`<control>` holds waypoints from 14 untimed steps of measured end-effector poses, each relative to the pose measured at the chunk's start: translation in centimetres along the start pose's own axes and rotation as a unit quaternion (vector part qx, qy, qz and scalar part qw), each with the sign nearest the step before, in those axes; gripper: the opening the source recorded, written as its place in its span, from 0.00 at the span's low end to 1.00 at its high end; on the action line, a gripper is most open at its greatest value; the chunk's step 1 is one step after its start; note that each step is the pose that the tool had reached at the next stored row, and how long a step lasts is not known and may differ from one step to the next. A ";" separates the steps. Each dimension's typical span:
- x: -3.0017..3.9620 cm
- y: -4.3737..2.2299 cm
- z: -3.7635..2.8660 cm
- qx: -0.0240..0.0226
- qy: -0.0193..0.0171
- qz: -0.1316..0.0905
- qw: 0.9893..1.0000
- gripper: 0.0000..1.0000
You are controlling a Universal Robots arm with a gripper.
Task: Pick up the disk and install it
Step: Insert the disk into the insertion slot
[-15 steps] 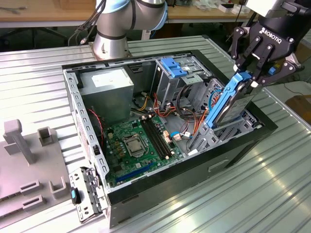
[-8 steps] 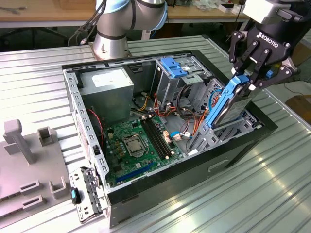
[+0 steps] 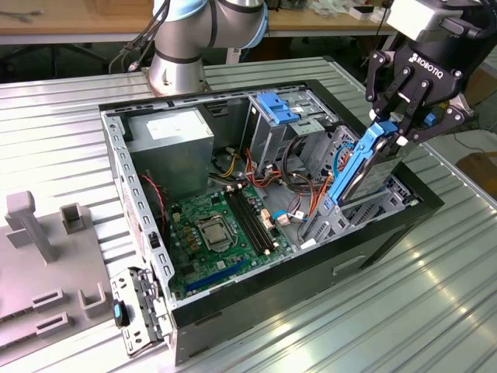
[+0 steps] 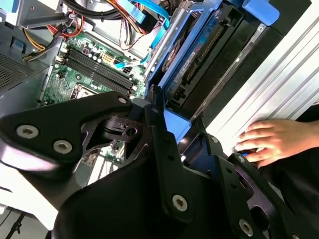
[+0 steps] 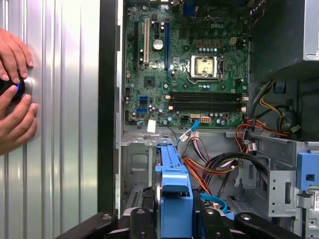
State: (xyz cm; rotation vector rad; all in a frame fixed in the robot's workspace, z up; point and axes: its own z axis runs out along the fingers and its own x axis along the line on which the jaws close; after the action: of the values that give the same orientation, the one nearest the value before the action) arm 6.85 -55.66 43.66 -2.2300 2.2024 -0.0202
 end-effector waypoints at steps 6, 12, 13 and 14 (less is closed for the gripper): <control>0.00 0.06 0.00 0.015 0.000 -0.001 1.000 0.37; -0.01 0.10 0.00 0.015 0.000 -0.001 1.000 0.37; -0.01 0.09 0.00 0.011 0.000 -0.001 1.000 0.37; -0.01 0.09 0.00 0.007 0.000 -0.001 1.000 0.37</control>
State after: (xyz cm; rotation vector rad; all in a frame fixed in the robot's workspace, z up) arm 6.76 -55.66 43.65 -2.2247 2.1928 -0.0363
